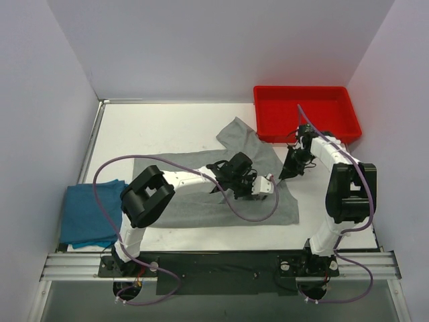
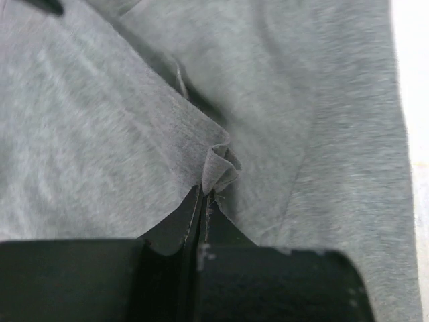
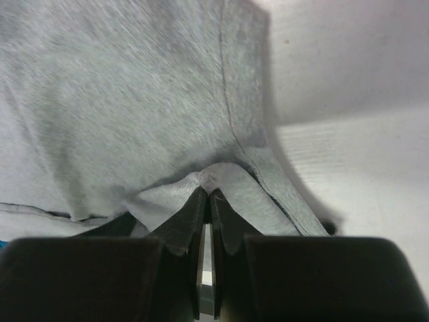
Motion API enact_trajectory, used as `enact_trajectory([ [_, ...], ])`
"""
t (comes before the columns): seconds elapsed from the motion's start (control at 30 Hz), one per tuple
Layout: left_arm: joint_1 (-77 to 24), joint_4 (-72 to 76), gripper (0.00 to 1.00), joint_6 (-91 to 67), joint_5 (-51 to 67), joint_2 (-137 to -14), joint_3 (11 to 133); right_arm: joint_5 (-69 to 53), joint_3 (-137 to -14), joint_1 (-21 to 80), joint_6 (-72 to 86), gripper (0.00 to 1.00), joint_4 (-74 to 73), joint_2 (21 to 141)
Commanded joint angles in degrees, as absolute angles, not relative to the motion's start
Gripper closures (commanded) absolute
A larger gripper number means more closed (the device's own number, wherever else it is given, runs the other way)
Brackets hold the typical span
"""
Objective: Fold and stack the t-shirts
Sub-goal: Fold the flattened tshirt in 1/3 of the way
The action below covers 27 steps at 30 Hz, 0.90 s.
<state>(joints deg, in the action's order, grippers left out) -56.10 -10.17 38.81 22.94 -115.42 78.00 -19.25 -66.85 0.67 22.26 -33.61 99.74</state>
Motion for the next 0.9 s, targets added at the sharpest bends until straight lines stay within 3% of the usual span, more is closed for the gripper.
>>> enact_trajectory([
  [0.0,-53.4,-3.5,1.0,27.3,22.8,-113.9,77.2,-22.0,-70.3,0.6,23.1,1.0,-36.8,101.3],
  [0.3,-50.0,-2.6,0.98,21.3,25.1,-113.3,74.4,-22.7,-75.9,3.1,24.4,0.98,-37.7,107.2],
  [0.37,-49.5,-2.8,0.89,20.3,25.5,-113.1,73.8,-22.3,-77.3,3.5,24.7,0.87,-37.8,107.8],
  [0.47,-48.6,-2.5,0.62,17.3,25.0,-112.9,73.5,-21.3,-79.1,3.8,24.8,0.71,-37.9,107.6],
  [0.57,-47.4,-2.2,0.52,12.9,23.6,-112.4,73.7,-19.3,-80.6,4.4,23.8,0.61,-38.1,105.0],
  [0.7,-45.9,-3.8,0.49,8.7,20.7,-111.7,75.3,-15.7,-79.3,5.2,22.0,0.62,-39.0,99.5],
  [0.87,-44.0,-5.7,0.49,5.5,16.6,-110.0,75.7,-14.9,-70.9,8.1,21.4,0.87,-38.9,95.9],
])
